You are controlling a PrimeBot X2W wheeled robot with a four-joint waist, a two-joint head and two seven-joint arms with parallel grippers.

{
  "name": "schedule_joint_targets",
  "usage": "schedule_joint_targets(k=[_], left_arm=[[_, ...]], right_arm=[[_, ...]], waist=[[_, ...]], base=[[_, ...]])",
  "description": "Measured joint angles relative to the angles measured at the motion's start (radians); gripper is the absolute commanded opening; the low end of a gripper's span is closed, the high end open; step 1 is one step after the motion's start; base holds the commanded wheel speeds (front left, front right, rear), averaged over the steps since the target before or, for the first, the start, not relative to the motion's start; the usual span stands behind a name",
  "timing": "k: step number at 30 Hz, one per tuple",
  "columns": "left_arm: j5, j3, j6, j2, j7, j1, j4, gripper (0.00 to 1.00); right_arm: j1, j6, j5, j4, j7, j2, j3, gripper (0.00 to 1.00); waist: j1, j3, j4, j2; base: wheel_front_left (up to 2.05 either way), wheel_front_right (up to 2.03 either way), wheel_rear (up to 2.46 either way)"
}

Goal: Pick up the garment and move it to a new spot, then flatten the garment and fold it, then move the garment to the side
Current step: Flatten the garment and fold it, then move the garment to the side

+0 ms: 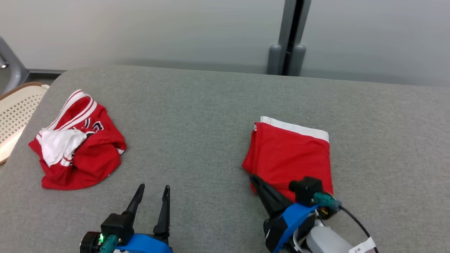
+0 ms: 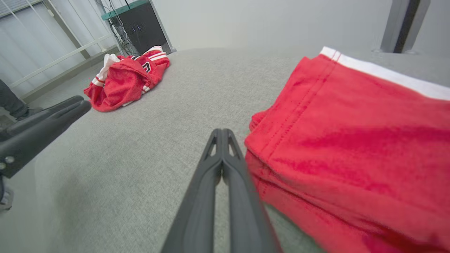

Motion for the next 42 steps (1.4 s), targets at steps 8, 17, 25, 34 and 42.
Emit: schedule_joint_targets(k=[8,17,25,34,42], left_arm=[[0.011,0.025,0.002,0.000,0.000,-0.012,-0.023,1.00],[0.032,0.055,0.005,0.000,0.000,0.009,-0.015,1.00],[0.034,0.069,0.019,0.000,0.000,0.060,-0.031,1.00],[0.035,0.055,0.022,0.000,0.000,0.067,-0.032,1.00],[0.035,0.043,0.021,0.000,0.000,0.067,-0.034,1.00]], right_arm=[[0.078,0.000,-0.061,-0.226,0.000,0.002,-0.226,0.12],[0.213,0.000,-0.222,-0.175,0.000,-0.001,-0.510,1.00],[0.282,0.000,-0.244,-0.111,0.000,-0.001,-0.586,1.00],[0.282,0.000,-0.231,-0.092,0.000,-0.001,-0.571,1.00],[0.268,0.000,-0.230,-0.047,0.000,-0.001,-0.560,1.00]], waist=[[0.0000,-0.037,-0.061,0.0000],[0.0000,-0.068,-0.125,0.0000],[-0.0002,-0.082,-0.154,0.0000],[-0.0002,-0.089,-0.153,0.0000],[-0.0002,-0.079,-0.138,0.0000]], base=[[0.00,0.00,0.00],[0.00,0.00,0.00],[0.00,0.00,0.00],[0.00,0.00,0.00],[0.00,0.00,0.00]])
